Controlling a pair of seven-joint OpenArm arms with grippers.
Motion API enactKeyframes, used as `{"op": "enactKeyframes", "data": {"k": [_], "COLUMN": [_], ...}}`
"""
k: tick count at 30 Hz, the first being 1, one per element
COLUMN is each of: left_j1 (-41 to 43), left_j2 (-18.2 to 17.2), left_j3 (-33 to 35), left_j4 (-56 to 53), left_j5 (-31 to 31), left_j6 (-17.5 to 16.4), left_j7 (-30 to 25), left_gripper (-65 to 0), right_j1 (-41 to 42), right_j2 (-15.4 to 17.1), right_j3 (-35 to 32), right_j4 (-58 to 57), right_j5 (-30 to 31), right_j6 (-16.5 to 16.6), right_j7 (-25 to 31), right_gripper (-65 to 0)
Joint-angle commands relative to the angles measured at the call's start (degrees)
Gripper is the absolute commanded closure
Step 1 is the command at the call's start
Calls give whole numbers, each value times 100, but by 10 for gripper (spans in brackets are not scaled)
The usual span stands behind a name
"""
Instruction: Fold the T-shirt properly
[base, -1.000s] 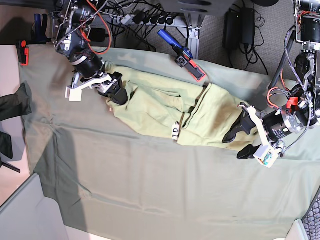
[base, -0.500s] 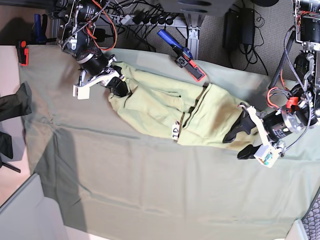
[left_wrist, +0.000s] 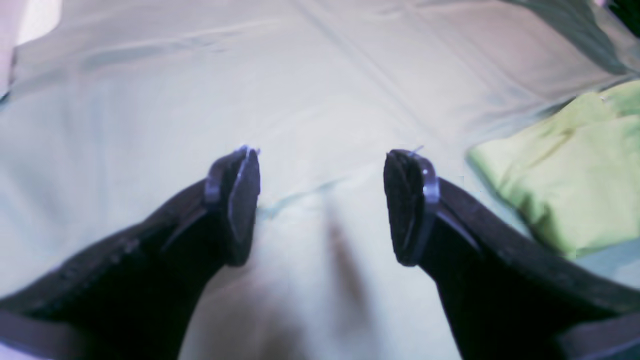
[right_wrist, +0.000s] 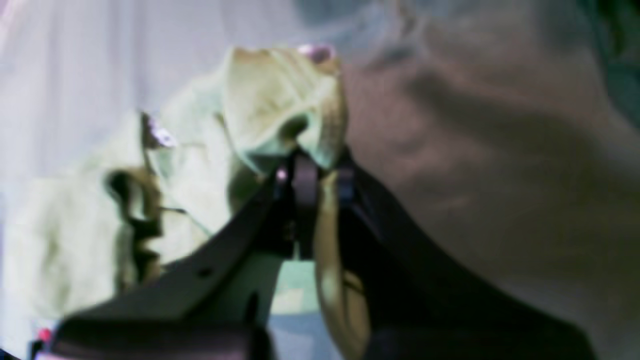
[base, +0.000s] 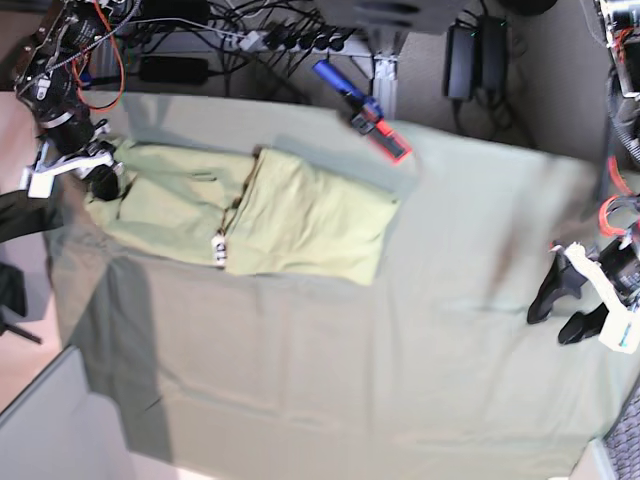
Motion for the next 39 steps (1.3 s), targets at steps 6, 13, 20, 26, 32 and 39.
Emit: {"op": "enactKeyframes", "data": {"k": [6,13,20,26,32,39], "left_j1": [0,90,92,92,90,90], "left_j2": [-225,-463,-557,-557,-557,-555], "left_j3": [-76,-76,-76,-76,-76,-76], "left_j4": [107,107,107,107,107,107], "left_j5": [-184,-199,-330,-332,-400,-476], "left_j6": [-68,-68,-68,-66,-68,-68], "left_j7": [2,2,26,26,24,22], "left_gripper": [-419,-419,-419,-419,-419,-419], "right_j1": [46,50,48,48,46,17], "right_j2": [-402,-1808,-2621,-2949,-2944,-2944], "right_j3": [-201,-1633,-2632,-3438,-3838,-4328], "right_j4": [1032,1930,1891,1888,1864,1753], "right_j5": [782,177,-658,-1753,-2363,-1862], "right_j6": [691,686,686,688,686,691], "right_j7": [-173,33,192,601,608,511], "right_gripper": [0,0,0,0,-69,-445]}}
